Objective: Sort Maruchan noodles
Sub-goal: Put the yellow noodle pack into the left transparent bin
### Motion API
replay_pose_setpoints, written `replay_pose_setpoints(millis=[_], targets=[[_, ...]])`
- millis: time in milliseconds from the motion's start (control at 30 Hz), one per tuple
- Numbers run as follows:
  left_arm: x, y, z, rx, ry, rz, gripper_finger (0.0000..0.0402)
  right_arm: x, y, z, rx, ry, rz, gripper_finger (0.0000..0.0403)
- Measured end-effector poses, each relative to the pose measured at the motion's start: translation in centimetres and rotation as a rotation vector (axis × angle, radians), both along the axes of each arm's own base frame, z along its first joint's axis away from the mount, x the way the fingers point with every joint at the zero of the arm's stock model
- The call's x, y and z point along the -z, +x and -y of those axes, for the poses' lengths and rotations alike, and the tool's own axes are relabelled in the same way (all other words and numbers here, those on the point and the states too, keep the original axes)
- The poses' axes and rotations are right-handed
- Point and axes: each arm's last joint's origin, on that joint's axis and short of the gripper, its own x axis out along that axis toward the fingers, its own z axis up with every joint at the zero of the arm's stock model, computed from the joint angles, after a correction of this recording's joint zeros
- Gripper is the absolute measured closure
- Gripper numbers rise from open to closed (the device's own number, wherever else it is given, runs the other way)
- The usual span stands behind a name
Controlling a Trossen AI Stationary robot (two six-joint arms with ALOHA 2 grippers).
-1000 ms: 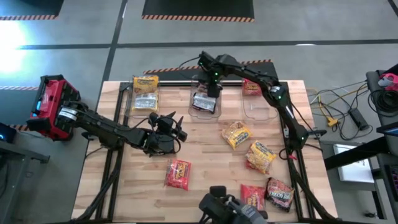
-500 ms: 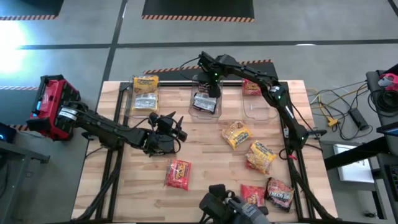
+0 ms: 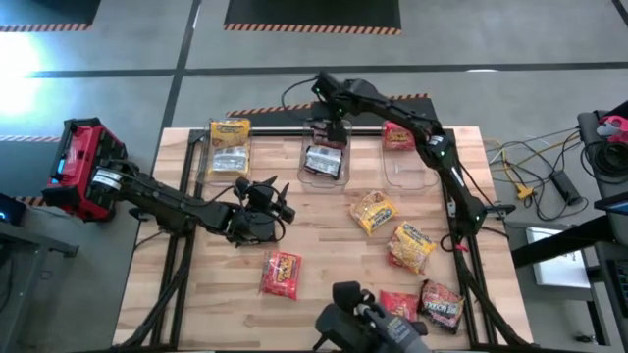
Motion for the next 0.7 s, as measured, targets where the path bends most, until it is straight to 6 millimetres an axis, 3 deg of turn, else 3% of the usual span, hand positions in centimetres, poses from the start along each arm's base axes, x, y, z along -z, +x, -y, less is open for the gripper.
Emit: replay_pose_setpoints(millis=[333,700], targets=[[0.0,0.0,0.0,0.0,0.0,0.0,0.0225,-1.8,-0.7,-0.7,0.043,0.047,0.036,0.0182],[0.0,0.0,0.0,0.0,0.0,0.0,0.0225,-2.4,-1.3,-2.9,-0.081,0.495,0.176,0.0182]])
